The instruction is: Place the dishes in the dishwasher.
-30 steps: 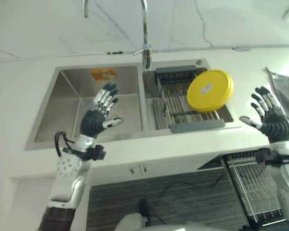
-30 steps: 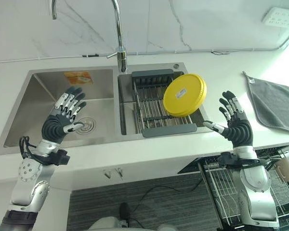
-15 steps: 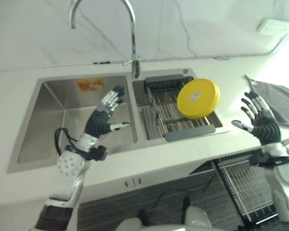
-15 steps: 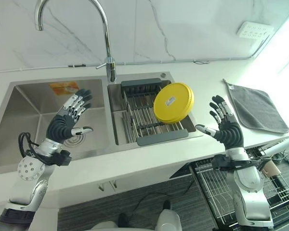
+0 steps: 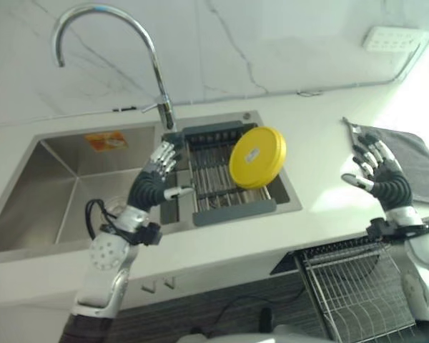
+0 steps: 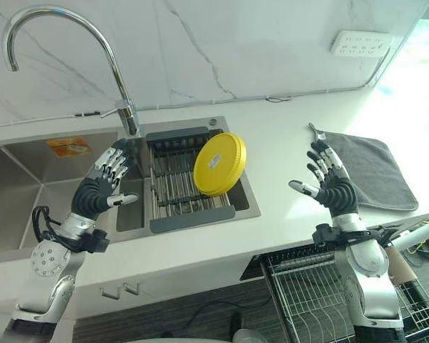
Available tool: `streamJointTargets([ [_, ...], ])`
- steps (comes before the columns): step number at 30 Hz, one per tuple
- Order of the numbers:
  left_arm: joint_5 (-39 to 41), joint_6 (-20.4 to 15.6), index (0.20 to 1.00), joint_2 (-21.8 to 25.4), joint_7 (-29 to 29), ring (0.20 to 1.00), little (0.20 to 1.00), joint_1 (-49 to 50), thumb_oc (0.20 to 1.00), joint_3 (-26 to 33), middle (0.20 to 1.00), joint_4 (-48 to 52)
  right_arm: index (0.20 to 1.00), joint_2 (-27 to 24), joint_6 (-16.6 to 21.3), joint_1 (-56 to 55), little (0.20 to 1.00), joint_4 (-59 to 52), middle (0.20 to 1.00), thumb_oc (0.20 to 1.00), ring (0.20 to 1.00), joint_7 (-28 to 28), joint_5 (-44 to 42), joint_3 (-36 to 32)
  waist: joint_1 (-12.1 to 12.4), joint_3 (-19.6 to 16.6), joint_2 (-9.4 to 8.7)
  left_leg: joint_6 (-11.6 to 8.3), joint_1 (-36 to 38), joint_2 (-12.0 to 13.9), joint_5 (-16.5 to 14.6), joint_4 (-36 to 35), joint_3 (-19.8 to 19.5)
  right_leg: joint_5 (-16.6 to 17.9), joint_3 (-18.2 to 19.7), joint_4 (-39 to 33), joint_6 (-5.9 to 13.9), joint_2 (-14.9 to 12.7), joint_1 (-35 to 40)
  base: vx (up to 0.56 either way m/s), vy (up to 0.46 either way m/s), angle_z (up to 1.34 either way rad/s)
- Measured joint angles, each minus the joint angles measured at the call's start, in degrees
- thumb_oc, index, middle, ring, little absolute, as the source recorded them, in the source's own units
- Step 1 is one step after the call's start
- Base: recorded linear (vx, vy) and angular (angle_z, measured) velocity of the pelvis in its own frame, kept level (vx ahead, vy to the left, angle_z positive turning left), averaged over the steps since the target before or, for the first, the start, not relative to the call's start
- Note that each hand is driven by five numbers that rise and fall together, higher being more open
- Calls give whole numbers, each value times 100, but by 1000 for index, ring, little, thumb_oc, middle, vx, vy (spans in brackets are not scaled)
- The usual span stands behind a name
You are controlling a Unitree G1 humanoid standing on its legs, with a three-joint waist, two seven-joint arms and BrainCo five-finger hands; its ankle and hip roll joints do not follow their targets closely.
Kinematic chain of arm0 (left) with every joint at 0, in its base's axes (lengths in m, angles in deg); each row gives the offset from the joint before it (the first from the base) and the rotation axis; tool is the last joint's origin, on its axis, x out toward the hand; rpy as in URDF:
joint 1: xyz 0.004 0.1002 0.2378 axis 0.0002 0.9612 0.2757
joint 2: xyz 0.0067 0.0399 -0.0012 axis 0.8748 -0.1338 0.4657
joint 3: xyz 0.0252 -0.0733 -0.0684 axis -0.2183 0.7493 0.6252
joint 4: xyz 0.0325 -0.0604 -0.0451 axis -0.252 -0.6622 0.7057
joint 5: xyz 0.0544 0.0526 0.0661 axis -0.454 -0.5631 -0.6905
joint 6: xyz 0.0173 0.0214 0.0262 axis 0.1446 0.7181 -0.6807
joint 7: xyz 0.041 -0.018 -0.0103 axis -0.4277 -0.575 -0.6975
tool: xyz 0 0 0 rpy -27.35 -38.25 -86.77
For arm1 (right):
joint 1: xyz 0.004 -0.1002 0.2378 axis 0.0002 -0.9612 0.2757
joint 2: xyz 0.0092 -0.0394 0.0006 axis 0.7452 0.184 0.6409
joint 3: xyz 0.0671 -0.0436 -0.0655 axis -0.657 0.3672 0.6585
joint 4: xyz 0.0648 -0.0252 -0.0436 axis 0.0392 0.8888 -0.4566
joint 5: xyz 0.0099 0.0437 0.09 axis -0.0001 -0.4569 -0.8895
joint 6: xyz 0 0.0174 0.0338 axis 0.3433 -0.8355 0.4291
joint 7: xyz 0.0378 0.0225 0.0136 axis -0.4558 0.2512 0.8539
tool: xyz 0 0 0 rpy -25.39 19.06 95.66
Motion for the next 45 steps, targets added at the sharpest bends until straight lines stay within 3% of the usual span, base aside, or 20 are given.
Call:
streamJointTargets([
  [10, -4, -39, 1000, -84, -12, 1000, 1000, -27, 1000, -17, 1000, -36, 1000, 57, -325, 466, 1000, 617, 1000, 1000, 1000, 219, -1104, 428, 171, -3, -1, 9, -21, -41, 14, 2, -158, 1, -147, 0, -2, -57, 59, -2, -36, 8],
  [12, -6, -59, 1000, -99, -14, 1000, 1000, -114, 1000, -30, 1000, -75, 1000, 250, -336, 630, 1000, 927, 1000, 1000, 1000, 203, -1364, 510, 188, -4, -4, 9, 6, -48, 15, 1, -169, -2, -183, 0, 0, -70, 108, -9, -22, 8],
  [22, -5, -110, 1000, -90, -72, 1000, 1000, -355, 1000, -200, 1000, -147, 1000, 395, -313, 1118, 1000, 1953, 1000, 1000, 1000, -356, -1356, 579, 430, -18, -26, 13, 18, -70, 85, 0, -334, -4, -348, -1, -5, -105, 217, -5, -4, 8],
  [33, -4, -109, 1000, -76, -77, 1000, 1000, -363, 1000, -231, 1000, -152, 1000, 371, -291, 1192, 1000, 2160, 1000, 1000, 1000, -649, -1406, 498, 430, -45, -19, 9, 13, -72, 125, 0, -435, 3, -430, -1, -14, -110, 258, -7, 1, 4],
  [45, -3, -108, 1000, -68, -88, 1000, 1000, -411, 1000, -243, 1000, -351, 1000, 371, -350, 1296, 1000, 2704, 1000, 1000, 1000, -458, -2471, 506, 460, -225, 33, 0, 24, -69, 138, -8, -455, 10, -449, -2, -25, -110, 286, -3, 1, 0],
])
